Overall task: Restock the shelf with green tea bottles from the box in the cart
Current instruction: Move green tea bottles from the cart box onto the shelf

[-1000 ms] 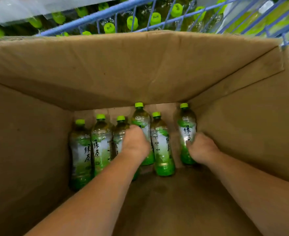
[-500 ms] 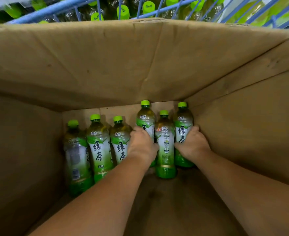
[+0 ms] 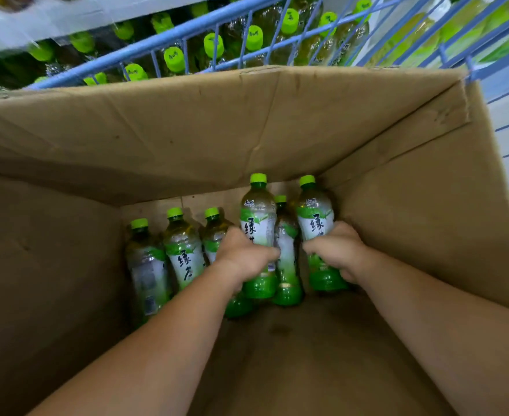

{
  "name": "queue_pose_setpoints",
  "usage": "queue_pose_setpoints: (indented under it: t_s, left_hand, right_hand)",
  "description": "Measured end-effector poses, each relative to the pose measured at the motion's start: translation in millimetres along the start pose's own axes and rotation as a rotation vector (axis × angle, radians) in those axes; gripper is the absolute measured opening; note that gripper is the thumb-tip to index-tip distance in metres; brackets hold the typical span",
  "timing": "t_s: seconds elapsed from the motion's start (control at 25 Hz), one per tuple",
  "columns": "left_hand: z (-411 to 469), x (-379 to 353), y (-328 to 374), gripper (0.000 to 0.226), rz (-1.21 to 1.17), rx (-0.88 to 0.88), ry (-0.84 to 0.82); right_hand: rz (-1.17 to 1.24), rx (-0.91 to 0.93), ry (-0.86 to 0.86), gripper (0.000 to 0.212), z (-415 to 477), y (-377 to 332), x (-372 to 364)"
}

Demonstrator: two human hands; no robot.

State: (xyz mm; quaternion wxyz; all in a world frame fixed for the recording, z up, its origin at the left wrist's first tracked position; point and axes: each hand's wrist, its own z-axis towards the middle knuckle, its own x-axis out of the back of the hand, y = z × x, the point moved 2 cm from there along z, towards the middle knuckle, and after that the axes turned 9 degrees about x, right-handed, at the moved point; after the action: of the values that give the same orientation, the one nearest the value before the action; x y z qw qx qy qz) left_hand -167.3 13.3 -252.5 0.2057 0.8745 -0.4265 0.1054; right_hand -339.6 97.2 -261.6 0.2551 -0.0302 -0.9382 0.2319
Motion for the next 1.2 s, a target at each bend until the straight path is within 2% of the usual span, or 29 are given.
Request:
queue_pose_setpoints:
  t_s: [0.16,0.24,0.32,0.48,0.64,0.76,0.88,1.04,1.2]
  left_hand:
    - [-37.9,20.4,-0.1,0.045,-0.062,-0.053,0.043]
    - [-61.9,31.6,-1.3,0.063,-0.090,-0.022,0.045]
    - [-89.2,44.2,-3.4,0.068,-0.112,-0.025,0.045]
    - [-149.3,67.9,-6.5,0.064,-0.155,-0.079,0.013]
    - [-209.4,95.0,-5.7,0.081,-0.174,-0.162,-0.004]
    - [-244.7,116.5,-4.7,0.069,-0.201,-0.251,0.023]
    - [-274.4,145.6,-3.4,0.056,-0.178,-0.331,0.056]
    - [-301.3,182.7,-2.3,0.055,-0.109,-0.422,0.043]
    - [-328.4,208.6,-8.5,0.058,-0.083,-0.519,0.118]
  right_hand:
    - [0.021,0.041,-0.060,0.036,-37.0,-10.4,13.9]
    - [0.033,0.065,-0.048,0.032,-59.4,-16.5,23.6]
    - [0.067,0.094,-0.037,0.029,-86.9,-27.2,33.6]
    - [0.179,0.115,-0.043,0.046,-147.9,-48.7,53.3]
    - [0.197,0.189,-0.065,0.061,-215.3,-71.9,70.0]
    - [0.229,0.235,-0.057,0.064,-256.7,-85.3,77.7]
    - [0.254,0.286,-0.013,0.052,-295.6,-104.0,79.4]
    - [0.303,0.364,0.073,0.043,-337.5,-128.7,76.6]
    - [0.314,0.480,0.085,0.040,-371.7,-155.7,75.1]
